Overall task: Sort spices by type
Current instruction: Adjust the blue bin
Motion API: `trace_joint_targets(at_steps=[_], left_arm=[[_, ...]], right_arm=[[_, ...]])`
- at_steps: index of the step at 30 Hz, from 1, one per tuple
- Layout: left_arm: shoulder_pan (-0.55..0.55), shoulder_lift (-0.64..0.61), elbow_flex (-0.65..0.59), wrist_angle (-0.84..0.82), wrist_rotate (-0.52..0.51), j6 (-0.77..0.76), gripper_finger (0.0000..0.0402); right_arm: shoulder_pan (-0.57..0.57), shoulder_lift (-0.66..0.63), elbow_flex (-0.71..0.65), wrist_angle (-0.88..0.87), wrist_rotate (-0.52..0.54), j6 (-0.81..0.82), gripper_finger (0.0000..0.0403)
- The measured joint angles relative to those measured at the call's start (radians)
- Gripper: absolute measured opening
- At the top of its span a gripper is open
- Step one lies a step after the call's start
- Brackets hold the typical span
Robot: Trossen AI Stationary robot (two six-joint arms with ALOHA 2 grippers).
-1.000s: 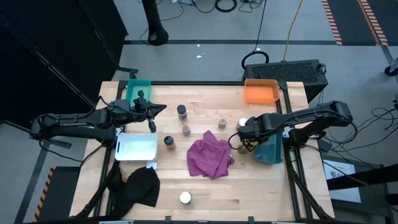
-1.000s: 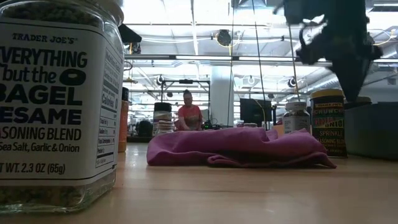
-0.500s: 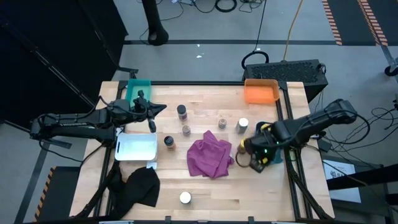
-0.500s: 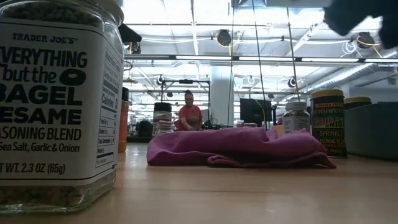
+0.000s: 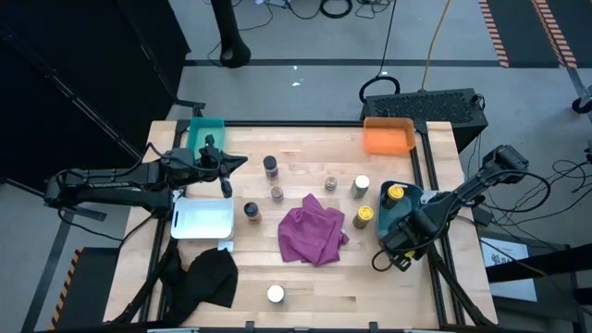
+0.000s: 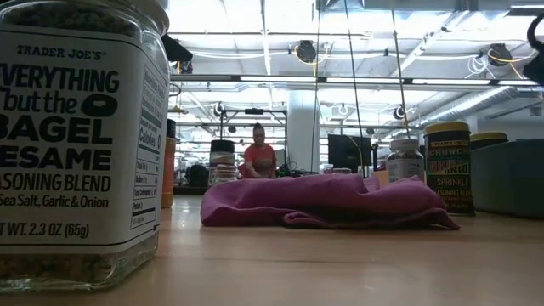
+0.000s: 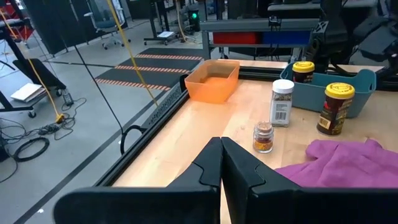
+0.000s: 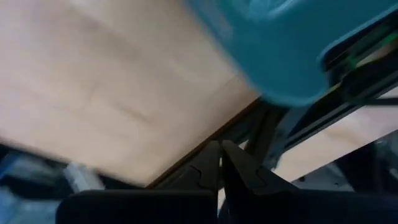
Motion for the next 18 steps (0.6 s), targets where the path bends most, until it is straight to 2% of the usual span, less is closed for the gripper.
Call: trace_joint_targets(at_steps=[7,18], left_arm=[[0.0,0.0,0.0,0.001,0.0,0.0,0.0008],[0.0,0.0,0.0,0.0,0.0,0.0,0.0008]], right_arm=[[-0.003,0.0,-0.057,-0.01,0.045,-0.026,0.0],[-0.025,0.0,-0.062,-0.127,0.143,-0.029,0.0]])
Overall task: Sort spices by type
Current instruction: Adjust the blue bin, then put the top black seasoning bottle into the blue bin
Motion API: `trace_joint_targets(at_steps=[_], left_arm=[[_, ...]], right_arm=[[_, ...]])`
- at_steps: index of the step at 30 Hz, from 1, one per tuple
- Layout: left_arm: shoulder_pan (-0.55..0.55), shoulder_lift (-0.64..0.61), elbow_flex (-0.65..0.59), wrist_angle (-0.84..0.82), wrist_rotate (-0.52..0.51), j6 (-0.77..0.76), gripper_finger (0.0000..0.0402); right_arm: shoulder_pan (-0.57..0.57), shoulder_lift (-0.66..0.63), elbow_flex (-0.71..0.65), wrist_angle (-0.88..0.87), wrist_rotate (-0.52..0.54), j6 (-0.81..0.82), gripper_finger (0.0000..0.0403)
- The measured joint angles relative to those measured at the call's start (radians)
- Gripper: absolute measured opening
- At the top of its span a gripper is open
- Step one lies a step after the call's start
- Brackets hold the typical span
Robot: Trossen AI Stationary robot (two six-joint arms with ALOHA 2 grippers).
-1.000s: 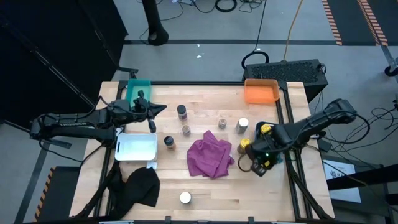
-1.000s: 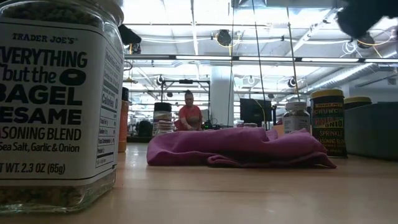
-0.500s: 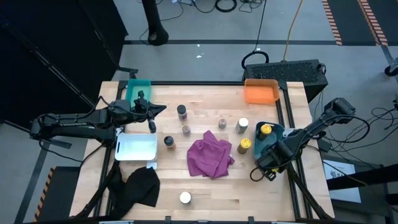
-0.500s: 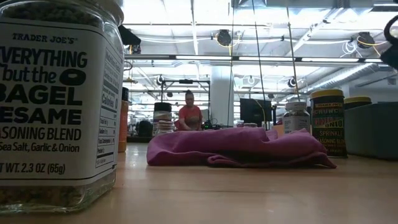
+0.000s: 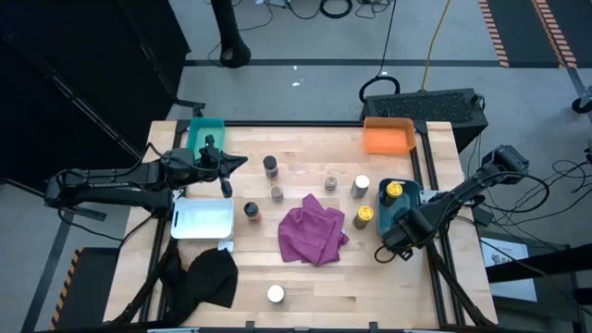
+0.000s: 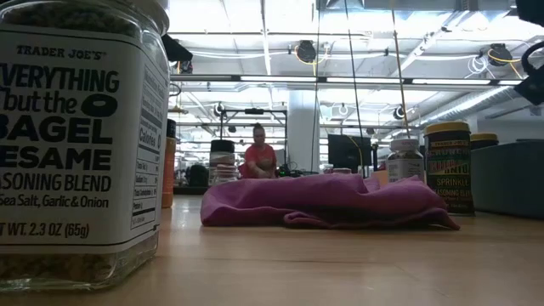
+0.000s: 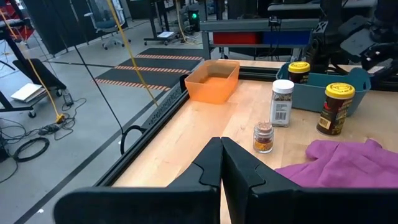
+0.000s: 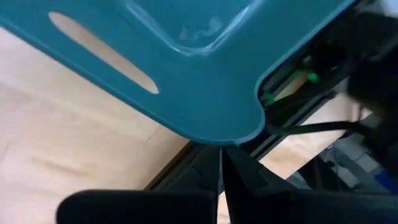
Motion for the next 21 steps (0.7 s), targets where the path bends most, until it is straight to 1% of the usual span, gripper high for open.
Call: trace_joint_targets(at_steps=[3,5,10,14,15,17,19,21], left_arm=[[0.0,0.0,0.0,0.0,0.0,0.0,0.0008],[0.0,0.0,0.0,-0.001,0.0,0.0,0.0008],[0.0,0.0,0.0,0.0,0.0,0.0,0.0008],[0.0,0.0,0.0,0.0,0.0,0.0,0.0008],[0.0,0.0,0.0,0.0,0.0,0.0,0.0008],[0.0,0.0,0.0,0.001,0.0,0.0,0.0008],[0.0,0.0,0.0,0.007,0.0,0.0,0.0008],[0.0,0.0,0.0,0.014,0.0,0.0,0.0008]], right_arm=[[-0.013,0.0,0.0,-0.04,0.039,-0.002,0.0],[-0.02,0.0,0.0,-0.047,0.047,-0.014,0.0],[-0.026,-0.003,0.015,-0.048,-0.017,-0.042,0.0],[-0.033,-0.024,0.11,-0.07,-0.018,-0.039,0.0],[-0.039,-0.03,0.149,-0.088,-0.001,-0.029,0.0],[-0.056,-0.041,0.235,-0.115,0.077,-0.015,0.0],[-0.085,-0.046,0.326,-0.12,0.198,-0.021,0.0],[-0.128,-0.047,0.404,-0.089,0.35,-0.061,0.0]])
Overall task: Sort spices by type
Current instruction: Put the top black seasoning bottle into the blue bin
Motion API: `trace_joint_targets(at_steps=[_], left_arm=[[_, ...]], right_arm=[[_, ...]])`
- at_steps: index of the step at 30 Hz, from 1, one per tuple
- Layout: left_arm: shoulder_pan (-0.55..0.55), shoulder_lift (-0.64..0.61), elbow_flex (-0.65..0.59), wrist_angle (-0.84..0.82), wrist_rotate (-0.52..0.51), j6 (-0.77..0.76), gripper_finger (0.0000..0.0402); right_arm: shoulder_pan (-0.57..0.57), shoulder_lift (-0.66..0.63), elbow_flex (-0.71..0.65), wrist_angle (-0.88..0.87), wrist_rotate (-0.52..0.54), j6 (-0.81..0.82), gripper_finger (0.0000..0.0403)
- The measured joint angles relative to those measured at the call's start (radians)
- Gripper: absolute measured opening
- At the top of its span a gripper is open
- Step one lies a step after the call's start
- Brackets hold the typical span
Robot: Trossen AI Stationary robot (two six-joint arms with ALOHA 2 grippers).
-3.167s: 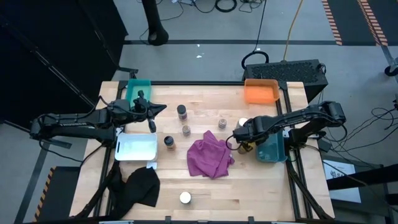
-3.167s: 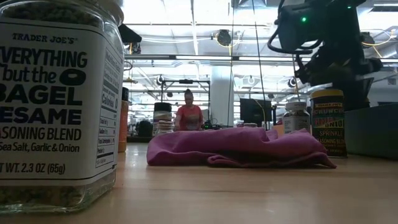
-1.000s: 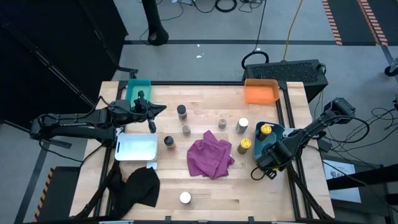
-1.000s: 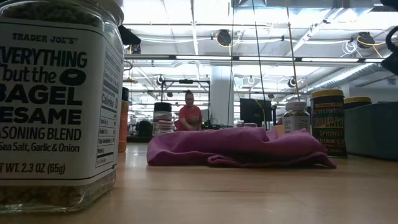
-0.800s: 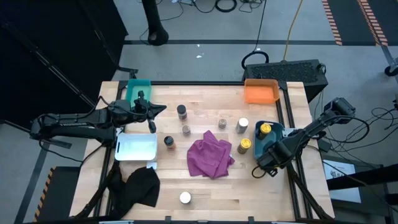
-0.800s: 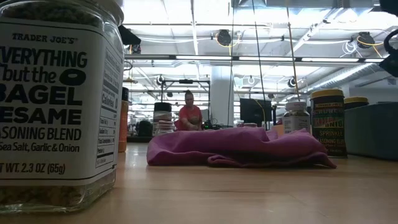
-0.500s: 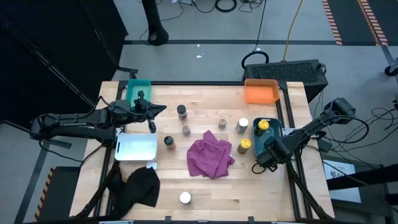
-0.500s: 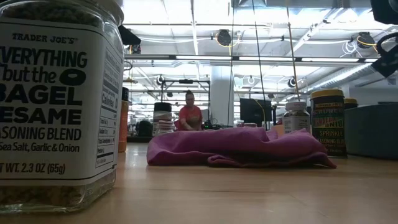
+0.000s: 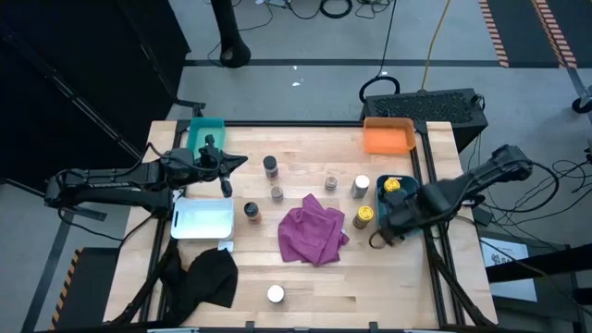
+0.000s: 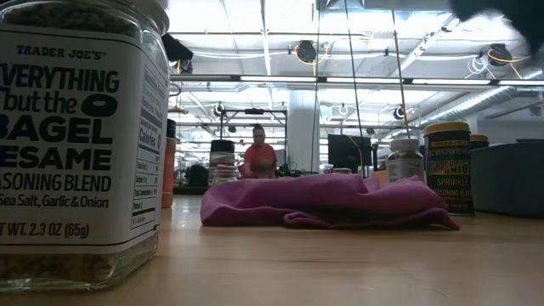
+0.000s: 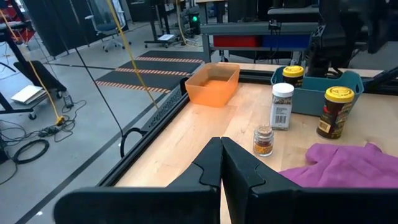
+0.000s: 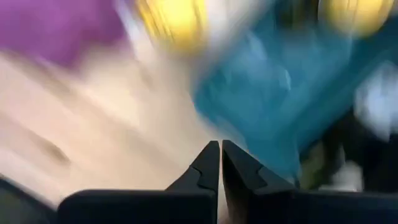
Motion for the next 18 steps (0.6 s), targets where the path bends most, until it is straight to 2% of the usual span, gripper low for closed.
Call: trace_joint_targets(at_steps=[3,5,14,18], left_arm=[[0.0,0.0,0.0,0.007,0.0,0.0,0.0008],[0.0,0.0,0.0,0.019,0.0,0.0,0.0008],[0.0,0.0,0.0,0.04,0.024,-0.002,0.0008],[0.0,0.0,0.0,0.039,0.098,-0.046,0.0008]], right_arm=[[-0.077,0.0,0.084,0.141,0.177,-0.162,0.0],[-0.138,0.0,0.11,0.273,0.211,-0.327,0.0],[-0.356,0.001,0.07,0.714,0.215,-1.052,0.0],[-0.433,0.001,-0.025,1.025,0.104,-1.292,0.0]])
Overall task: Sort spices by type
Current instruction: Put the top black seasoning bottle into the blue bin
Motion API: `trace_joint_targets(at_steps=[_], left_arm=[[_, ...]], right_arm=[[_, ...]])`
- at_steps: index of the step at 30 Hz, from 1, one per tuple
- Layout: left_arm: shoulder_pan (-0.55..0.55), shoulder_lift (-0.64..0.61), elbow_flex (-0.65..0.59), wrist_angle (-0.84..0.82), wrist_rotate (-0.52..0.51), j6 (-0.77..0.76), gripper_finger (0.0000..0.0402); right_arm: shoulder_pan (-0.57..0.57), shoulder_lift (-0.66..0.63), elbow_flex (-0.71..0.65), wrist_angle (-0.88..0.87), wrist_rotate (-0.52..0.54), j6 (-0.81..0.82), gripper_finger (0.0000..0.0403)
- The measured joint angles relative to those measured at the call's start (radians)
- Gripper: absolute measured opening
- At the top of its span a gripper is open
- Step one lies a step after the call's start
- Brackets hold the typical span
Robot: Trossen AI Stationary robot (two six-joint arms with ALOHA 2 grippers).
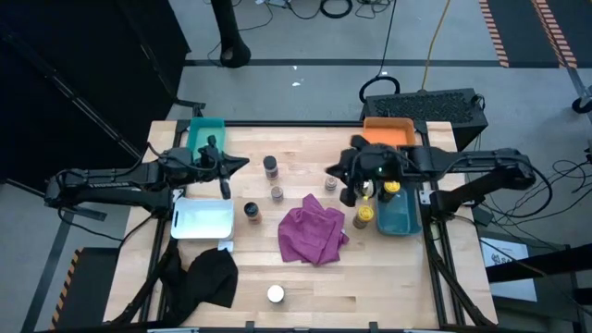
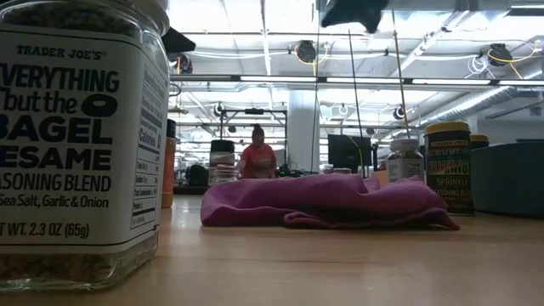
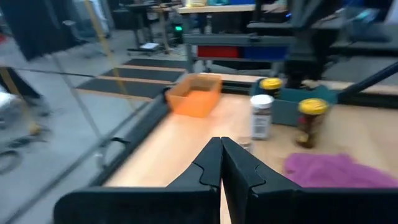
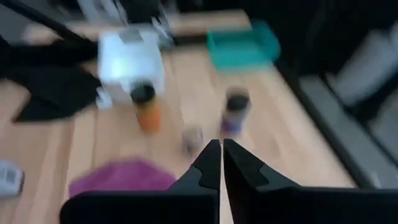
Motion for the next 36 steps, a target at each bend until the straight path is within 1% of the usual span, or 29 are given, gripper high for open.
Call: trace_joint_targets(at_steps=[3,4,6,8,10,13,16,18,20,23,27,33,36], left_arm=[[0.0,0.0,0.0,-0.002,0.072,-0.091,0.0008],[0.0,0.0,0.0,-0.004,0.095,-0.108,0.0008],[0.0,0.0,0.0,-0.015,0.132,-0.145,0.0008],[0.0,0.0,0.0,-0.023,0.146,-0.192,0.0008],[0.0,0.0,0.0,-0.034,0.148,-0.246,0.0008],[-0.007,0.007,0.0,-0.044,0.165,-0.3,0.0008],[-0.018,0.042,0.012,-0.058,0.128,-0.346,0.0008],[-0.021,0.082,0.046,-0.085,0.093,-0.346,0.0008],[-0.02,0.135,0.103,-0.103,0.056,-0.343,0.0008],[-0.02,0.231,0.197,-0.162,0.014,-0.29,0.0008],[-0.009,0.348,0.324,-0.264,0.012,-0.206,0.0008],[0.042,0.485,0.507,-0.589,0.013,-0.102,0.0008],[0.081,0.534,0.568,-0.694,0.014,-0.052,0.0009]], right_arm=[[-0.049,0.0,-0.106,0.245,-0.089,-0.117,0.0],[-0.063,0.001,-0.139,0.303,-0.101,-0.141,0.0],[-0.089,-0.004,-0.182,0.354,-0.097,-0.163,0.0],[-0.108,-0.029,-0.208,0.345,-0.046,-0.163,0.0],[-0.118,-0.064,-0.233,0.339,0.035,-0.151,0.0],[-0.117,-0.119,-0.252,0.223,0.174,-0.098,0.0],[-0.114,-0.175,-0.254,0.1,0.307,-0.042,0.0],[-0.117,-0.207,-0.254,0.042,0.354,-0.023,0.0],[-0.117,-0.226,-0.254,0.024,0.381,-0.002,0.0],[-0.116,-0.241,-0.254,0.026,0.381,-0.001,0.0],[-0.12,-0.243,-0.254,0.025,0.383,-0.035,0.0],[-0.137,-0.243,-0.254,0.014,0.383,-0.041,0.0],[-0.137,-0.243,-0.254,0.0,0.383,-0.033,0.0]])
